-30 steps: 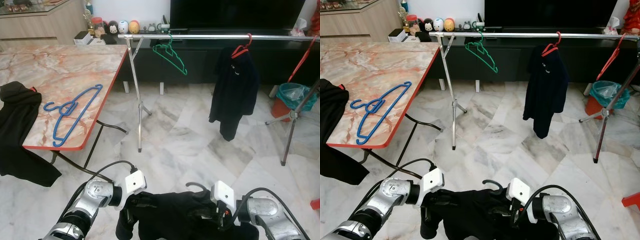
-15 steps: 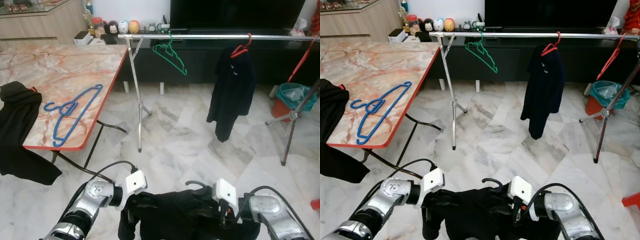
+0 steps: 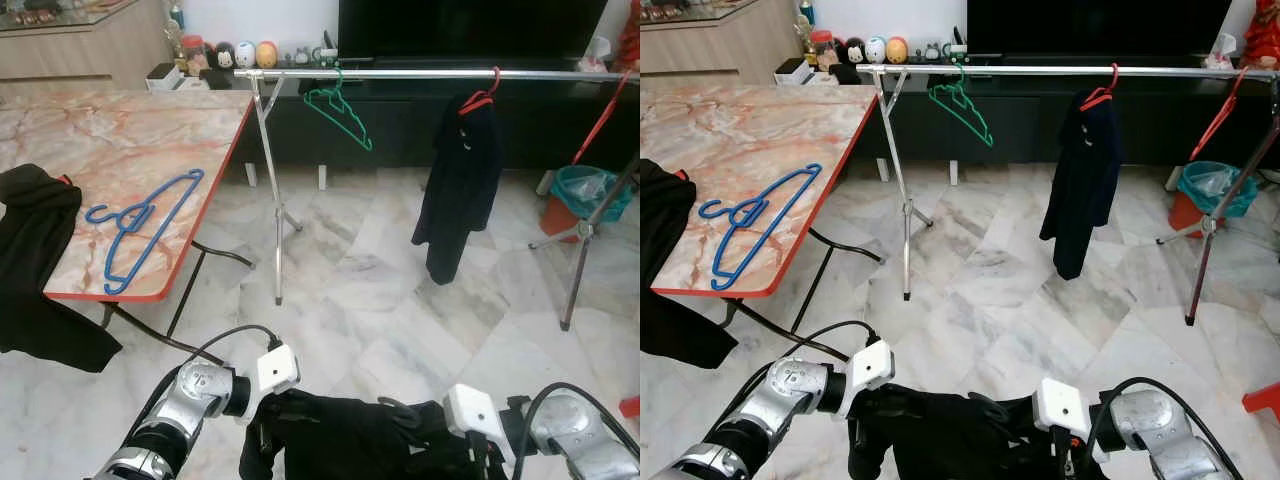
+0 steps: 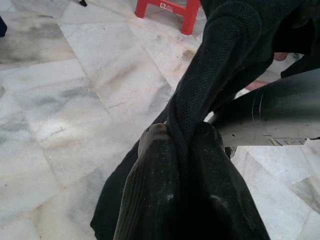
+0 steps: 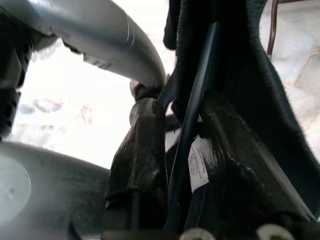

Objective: Hang hanger

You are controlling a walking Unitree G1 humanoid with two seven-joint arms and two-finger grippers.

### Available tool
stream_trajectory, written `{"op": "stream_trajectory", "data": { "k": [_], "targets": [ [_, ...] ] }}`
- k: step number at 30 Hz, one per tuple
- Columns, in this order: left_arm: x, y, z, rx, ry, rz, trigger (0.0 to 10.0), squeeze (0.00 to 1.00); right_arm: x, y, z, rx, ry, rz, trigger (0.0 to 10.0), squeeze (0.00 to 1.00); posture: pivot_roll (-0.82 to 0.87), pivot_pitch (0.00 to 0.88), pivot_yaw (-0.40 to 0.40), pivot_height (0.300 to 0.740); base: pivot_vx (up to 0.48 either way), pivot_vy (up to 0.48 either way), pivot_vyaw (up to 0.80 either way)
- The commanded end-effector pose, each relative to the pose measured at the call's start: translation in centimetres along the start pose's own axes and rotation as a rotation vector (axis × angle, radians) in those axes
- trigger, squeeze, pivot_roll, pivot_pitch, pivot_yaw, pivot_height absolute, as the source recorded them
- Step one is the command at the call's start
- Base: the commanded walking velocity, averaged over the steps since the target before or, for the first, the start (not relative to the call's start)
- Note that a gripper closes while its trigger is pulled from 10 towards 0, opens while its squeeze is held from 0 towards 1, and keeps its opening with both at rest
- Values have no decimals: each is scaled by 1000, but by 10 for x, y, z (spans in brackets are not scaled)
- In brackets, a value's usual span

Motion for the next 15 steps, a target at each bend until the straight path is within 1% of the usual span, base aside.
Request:
{"op": "stream_trajectory", "data": {
  "k": [1, 2, 5, 6, 8, 10, 13, 15],
  "targets": [
    [10, 4, 13, 4, 71, -19, 0, 0, 3, -22, 10, -8, 45, 116, 10000, 0, -30, 0, 44, 740, 0, 0, 0],
    [10, 4, 13, 3, 71, -19, 0, 0, 3, -29, 12, 8, 57, 167, 10000, 0, -30, 0, 46, 740, 0, 0, 0],
    [10, 4, 14, -1, 71, -16, 0, 0, 4, -34, 12, 20, 63, 212, 10000, 0, -29, 0, 45, 740, 0, 0, 0],
    [10, 4, 14, -1, 71, -16, 0, 0, 4, -34, 12, 20, 63, 212, 10000, 0, -29, 0, 45, 740, 0, 0, 0],
    [11, 4, 14, -3, 72, -15, 0, 0, 6, -46, 12, 52, 77, 300, 10000, 0, -27, 0, 44, 740, 0, 0, 0],
    [10, 4, 14, -5, 73, -15, 0, 0, 7, -54, 13, 72, 92, 359, 10000, 0, -26, 0, 44, 740, 0, 0, 0],
    [10, 5, 14, -7, 74, -17, 0, 0, 7, -54, 13, 79, 94, 358, 10000, 0, -26, 0, 43, 740, 0, 0, 0],
    [10, 5, 15, -7, 76, -19, 0, 0, 7, -56, 15, 100, 112, 384, 10000, 0, -26, 0, 42, 740, 0, 0, 0]
  ]
}}
Point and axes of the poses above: a point about 5 cm out from each wrist's last joint towards the gripper, its own x axis pointing back from the gripper into the wrist, its own y axis along the axis of the wrist's last joint, z = x × y, the point moved 6 cm from there along -x, pointing out of the wrist towards the gripper, and after that the axes turned 3 degrees about -x, right-handed, at the moved point
